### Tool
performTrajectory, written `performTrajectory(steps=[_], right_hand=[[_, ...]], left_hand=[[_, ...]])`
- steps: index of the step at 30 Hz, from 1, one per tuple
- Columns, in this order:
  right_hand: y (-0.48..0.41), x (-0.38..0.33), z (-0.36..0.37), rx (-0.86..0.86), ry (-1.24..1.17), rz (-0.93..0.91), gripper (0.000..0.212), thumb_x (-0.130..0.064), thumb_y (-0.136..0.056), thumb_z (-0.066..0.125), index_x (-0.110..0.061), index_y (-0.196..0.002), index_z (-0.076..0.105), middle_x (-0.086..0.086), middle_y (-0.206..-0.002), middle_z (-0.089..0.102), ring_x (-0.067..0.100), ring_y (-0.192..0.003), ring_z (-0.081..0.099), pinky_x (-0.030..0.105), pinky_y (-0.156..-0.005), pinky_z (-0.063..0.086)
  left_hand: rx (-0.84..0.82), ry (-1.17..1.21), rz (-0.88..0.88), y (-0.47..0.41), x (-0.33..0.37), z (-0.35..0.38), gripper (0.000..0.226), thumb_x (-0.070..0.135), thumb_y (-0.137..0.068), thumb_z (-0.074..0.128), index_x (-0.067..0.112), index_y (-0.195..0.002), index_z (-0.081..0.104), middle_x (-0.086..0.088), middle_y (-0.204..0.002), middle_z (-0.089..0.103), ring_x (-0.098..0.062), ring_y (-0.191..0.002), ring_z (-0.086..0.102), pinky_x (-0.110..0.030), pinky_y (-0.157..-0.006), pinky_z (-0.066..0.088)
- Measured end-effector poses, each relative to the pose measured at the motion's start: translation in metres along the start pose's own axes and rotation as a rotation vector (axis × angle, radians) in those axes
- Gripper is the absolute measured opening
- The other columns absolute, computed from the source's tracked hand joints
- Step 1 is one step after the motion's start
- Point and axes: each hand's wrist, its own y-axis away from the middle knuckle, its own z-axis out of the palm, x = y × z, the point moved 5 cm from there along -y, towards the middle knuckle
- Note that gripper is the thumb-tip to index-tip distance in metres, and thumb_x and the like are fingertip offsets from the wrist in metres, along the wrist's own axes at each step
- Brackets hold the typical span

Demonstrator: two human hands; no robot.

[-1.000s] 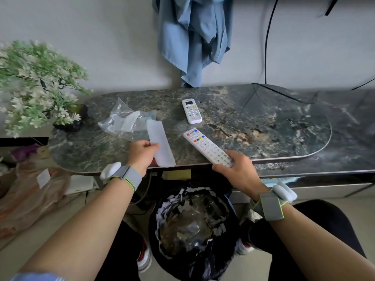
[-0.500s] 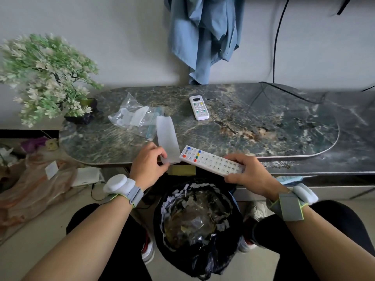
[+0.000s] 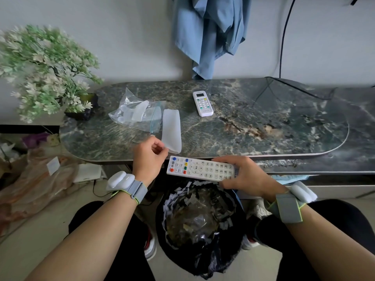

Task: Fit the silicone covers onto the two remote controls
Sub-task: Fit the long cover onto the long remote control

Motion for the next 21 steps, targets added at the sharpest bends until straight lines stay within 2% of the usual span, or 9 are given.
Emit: performTrajectory(steps=[3, 6, 9, 12, 15, 18, 21], right_hand=[[-0.0022, -0.0019, 0.0001, -0.001, -0.029, 0.001, 0.059, -0.008, -0.066, 0.081, -0.030, -0.119, 0.066, -0.002, -0.100, 0.070, 0.021, -0.086, 0.068, 0.038, -0.069, 0.060], [-0.0047, -0.0008, -0.0010, -0.005, -0.080, 0.005, 0.056, -0.007, -0.066, 0.081, -0.033, -0.114, 0.068, 0.002, -0.102, 0.072, 0.026, -0.090, 0.068, 0.042, -0.076, 0.060], [-0.0075, -0.0015, -0.0023, -0.021, -0.121, 0.008, 0.055, -0.004, -0.068, 0.082, -0.038, -0.108, 0.067, 0.001, -0.106, 0.072, 0.024, -0.093, 0.068, 0.040, -0.080, 0.059], [-0.0079, -0.0016, -0.0019, -0.047, -0.158, 0.019, 0.054, -0.002, -0.069, 0.082, -0.030, -0.113, 0.069, 0.002, -0.109, 0.071, 0.022, -0.095, 0.068, 0.036, -0.082, 0.058], [-0.0077, -0.0025, -0.0022, -0.062, -0.185, 0.037, 0.053, -0.001, -0.070, 0.081, -0.024, -0.115, 0.069, 0.004, -0.108, 0.071, 0.018, -0.090, 0.068, 0.030, -0.077, 0.058], [-0.0092, -0.0030, -0.0061, -0.014, -0.230, 0.067, 0.049, 0.000, -0.071, 0.080, -0.022, -0.113, 0.068, 0.002, -0.102, 0.070, 0.006, -0.078, 0.066, 0.019, -0.067, 0.052], [-0.0085, -0.0038, -0.0072, 0.026, -0.243, 0.065, 0.046, -0.001, -0.071, 0.080, -0.019, -0.112, 0.069, 0.001, -0.098, 0.071, 0.001, -0.070, 0.065, 0.015, -0.061, 0.049]], left_hand=[[-0.036, 0.017, 0.028, 0.0021, 0.0021, 0.0021, 0.009, -0.001, -0.074, 0.074, 0.006, -0.075, 0.068, -0.003, -0.069, 0.067, -0.017, -0.063, 0.064, -0.028, -0.063, 0.055], [-0.056, 0.039, 0.057, 0.0025, 0.0038, 0.0025, 0.008, -0.002, -0.074, 0.073, 0.005, -0.077, 0.071, -0.004, -0.071, 0.069, -0.018, -0.065, 0.066, -0.033, -0.065, 0.057], [-0.072, 0.071, 0.046, 0.0020, 0.0032, 0.0023, 0.007, -0.001, -0.076, 0.072, 0.005, -0.078, 0.073, -0.005, -0.073, 0.071, -0.018, -0.066, 0.067, -0.034, -0.067, 0.057], [-0.088, 0.115, -0.004, 0.0011, 0.0015, 0.0020, 0.007, 0.003, -0.078, 0.070, 0.008, -0.078, 0.074, -0.002, -0.074, 0.073, -0.016, -0.068, 0.068, -0.031, -0.067, 0.057], [-0.104, 0.137, -0.035, 0.0000, -0.0010, 0.0025, 0.008, 0.003, -0.079, 0.069, 0.010, -0.077, 0.072, -0.002, -0.075, 0.073, -0.017, -0.068, 0.068, -0.029, -0.065, 0.056], [-0.122, 0.158, -0.067, 0.0004, -0.0037, 0.0045, 0.010, 0.002, -0.080, 0.069, 0.011, -0.077, 0.070, -0.006, -0.073, 0.071, -0.020, -0.061, 0.066, -0.031, -0.057, 0.056], [-0.132, 0.184, -0.095, 0.0004, -0.0041, 0.0053, 0.011, 0.001, -0.081, 0.069, 0.011, -0.077, 0.068, -0.008, -0.072, 0.070, -0.019, -0.058, 0.065, -0.025, -0.052, 0.054]])
